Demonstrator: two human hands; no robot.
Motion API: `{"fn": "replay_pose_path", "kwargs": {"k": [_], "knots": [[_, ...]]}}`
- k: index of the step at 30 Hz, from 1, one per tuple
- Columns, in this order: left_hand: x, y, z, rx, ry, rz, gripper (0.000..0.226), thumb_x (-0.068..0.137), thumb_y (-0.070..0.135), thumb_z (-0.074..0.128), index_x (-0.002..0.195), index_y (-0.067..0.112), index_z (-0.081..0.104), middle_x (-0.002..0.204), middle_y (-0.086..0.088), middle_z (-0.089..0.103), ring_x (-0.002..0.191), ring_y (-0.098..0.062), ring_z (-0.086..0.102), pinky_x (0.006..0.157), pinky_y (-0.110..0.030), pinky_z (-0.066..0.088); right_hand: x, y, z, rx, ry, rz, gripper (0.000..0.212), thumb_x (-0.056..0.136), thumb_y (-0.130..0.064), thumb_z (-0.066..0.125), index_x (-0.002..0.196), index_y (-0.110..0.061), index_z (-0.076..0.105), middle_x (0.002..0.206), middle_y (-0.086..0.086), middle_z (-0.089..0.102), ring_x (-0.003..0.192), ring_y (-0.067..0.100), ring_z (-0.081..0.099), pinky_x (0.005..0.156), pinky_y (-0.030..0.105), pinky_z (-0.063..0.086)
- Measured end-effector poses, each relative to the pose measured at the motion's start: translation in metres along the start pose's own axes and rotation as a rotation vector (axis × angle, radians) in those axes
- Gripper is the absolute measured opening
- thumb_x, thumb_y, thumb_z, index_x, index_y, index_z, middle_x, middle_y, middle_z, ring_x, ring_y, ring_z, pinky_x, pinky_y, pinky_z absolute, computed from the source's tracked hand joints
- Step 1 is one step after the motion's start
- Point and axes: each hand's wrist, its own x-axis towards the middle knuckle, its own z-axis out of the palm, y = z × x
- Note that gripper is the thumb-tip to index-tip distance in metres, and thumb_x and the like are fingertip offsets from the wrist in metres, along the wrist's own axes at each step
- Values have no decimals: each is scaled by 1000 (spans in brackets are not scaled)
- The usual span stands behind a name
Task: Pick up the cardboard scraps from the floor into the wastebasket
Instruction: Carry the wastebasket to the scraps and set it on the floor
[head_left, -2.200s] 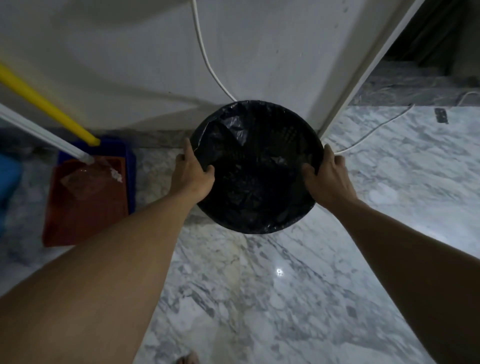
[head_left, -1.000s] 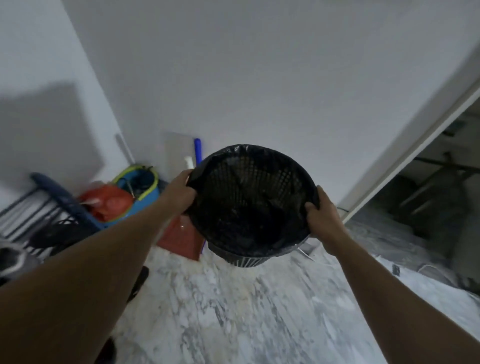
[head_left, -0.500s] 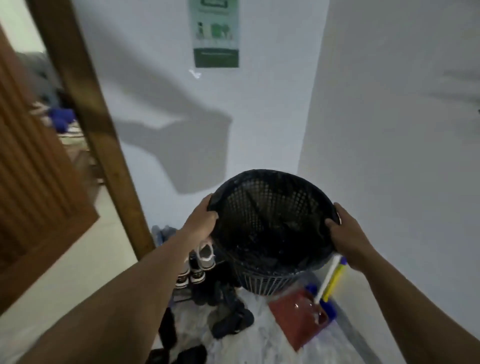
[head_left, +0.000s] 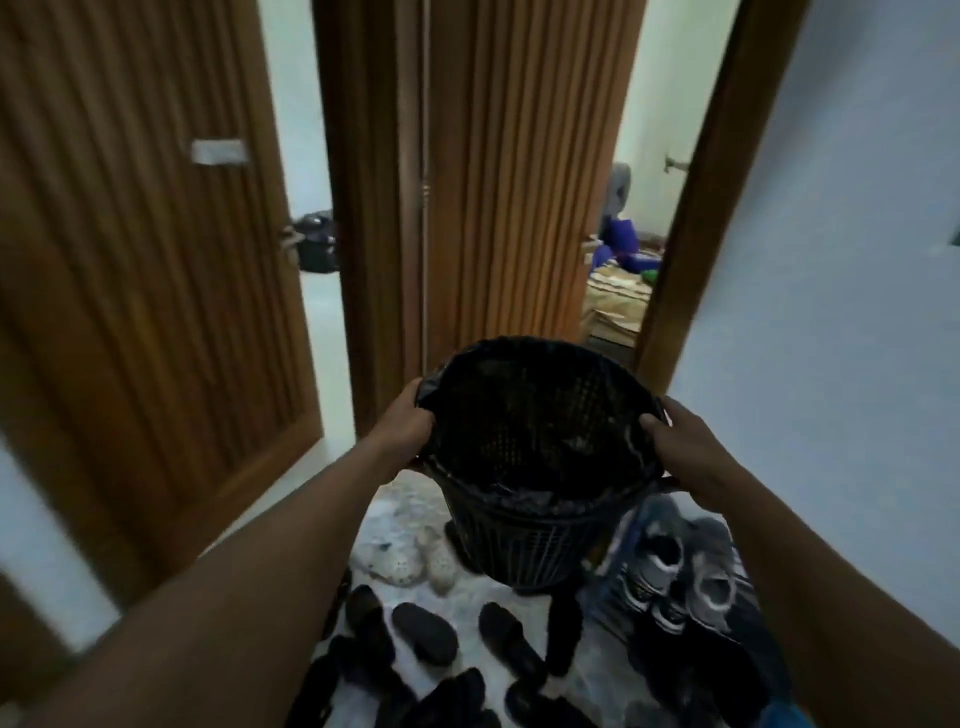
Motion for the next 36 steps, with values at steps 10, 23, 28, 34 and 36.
{"fn": "replay_pose_path", "kwargs": {"k": [10,23,28,34,36], "knots": [[-153,-70,-297,40,585,-74,54,102,9,31,151,30,33,132,-6,54,94,-31,65,49,-31,58,-57,-187,291,33,-546,-248,33,109,-24,39,140,-33,44,124,8,64,96,31,68,60,34,56],[-497,-201,-531,-141,1320,-215,65,92,-6,40,145,31,38,124,-11,60,105,-33,62,76,-49,61,-336,-364,630,8,-1179,-560,51,110,-26,41,157,-40,26,158,4,38,139,38,43,109,62,40],[-645,-246,-556,-248,1581,-373,77,90,9,46,154,44,21,138,-1,50,110,-35,60,73,-49,61,-488,-393,731,-47,-1466,-729,48,108,-40,38,156,-40,30,151,-3,42,137,27,43,105,49,46],[-788,-291,-580,-338,1863,-361,65,96,-2,39,141,44,34,119,-2,58,95,-31,64,79,-65,56,-673,-407,829,-57,-1750,-871,47,109,-33,41,155,-37,33,153,-5,42,140,24,42,112,48,41],[-833,-306,-589,-404,1975,-355,68,94,-9,38,137,43,37,114,2,59,91,-26,64,78,-61,58,-735,-411,861,-82,-1799,-915,51,109,-29,42,158,-33,29,152,-6,39,141,23,39,113,46,38]]}}
